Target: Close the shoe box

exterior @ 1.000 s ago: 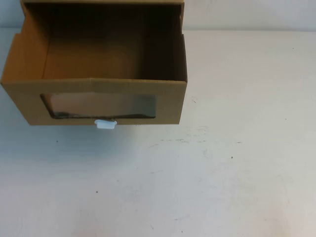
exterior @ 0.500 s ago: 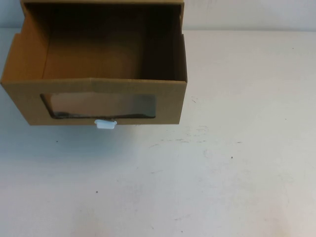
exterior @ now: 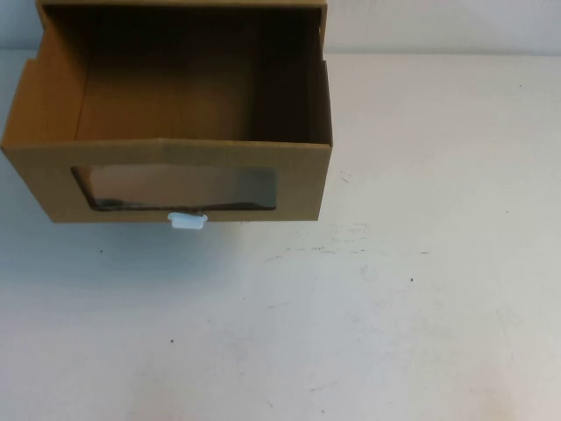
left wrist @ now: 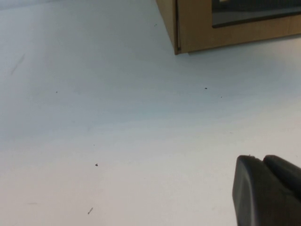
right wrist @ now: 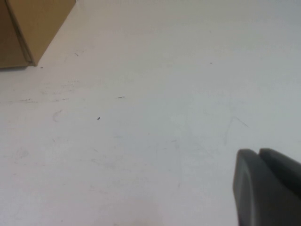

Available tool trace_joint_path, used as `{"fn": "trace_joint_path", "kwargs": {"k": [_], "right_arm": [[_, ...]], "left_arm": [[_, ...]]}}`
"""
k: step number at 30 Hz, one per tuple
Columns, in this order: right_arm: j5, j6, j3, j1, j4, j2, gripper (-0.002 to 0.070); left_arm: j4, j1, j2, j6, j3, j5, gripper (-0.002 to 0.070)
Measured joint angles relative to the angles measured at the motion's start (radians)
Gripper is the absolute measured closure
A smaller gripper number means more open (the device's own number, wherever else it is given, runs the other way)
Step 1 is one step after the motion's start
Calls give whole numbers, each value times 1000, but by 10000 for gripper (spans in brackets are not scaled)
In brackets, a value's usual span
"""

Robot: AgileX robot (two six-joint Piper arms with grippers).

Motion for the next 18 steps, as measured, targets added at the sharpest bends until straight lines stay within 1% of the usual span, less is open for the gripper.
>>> {"fn": "trace_joint_path", "kwargs": {"k": [5, 7, 9, 11, 14, 16, 18], "right_arm": [[0, 0, 0, 0, 0, 0, 687], [0, 0, 0, 0, 0, 0, 687], [0, 0, 0, 0, 0, 0, 687], [0, 0, 0, 0, 0, 0, 687], [0, 0, 0, 0, 0, 0, 687], [0, 0, 0, 0, 0, 0, 687], [0, 0, 0, 0, 0, 0, 687]], "left_arm": [[2, 0, 0, 0, 0, 0, 677], [-20, 0, 0, -13, 0, -14, 677], [-86, 0, 0, -52, 0, -49, 677], [-197, 0, 0, -106, 0, -109, 677], [-340, 0, 0, -143, 0, -207, 677], [-389, 0, 0, -148, 0, -262, 677], [-410, 0, 0, -150, 0, -320, 677]]}}
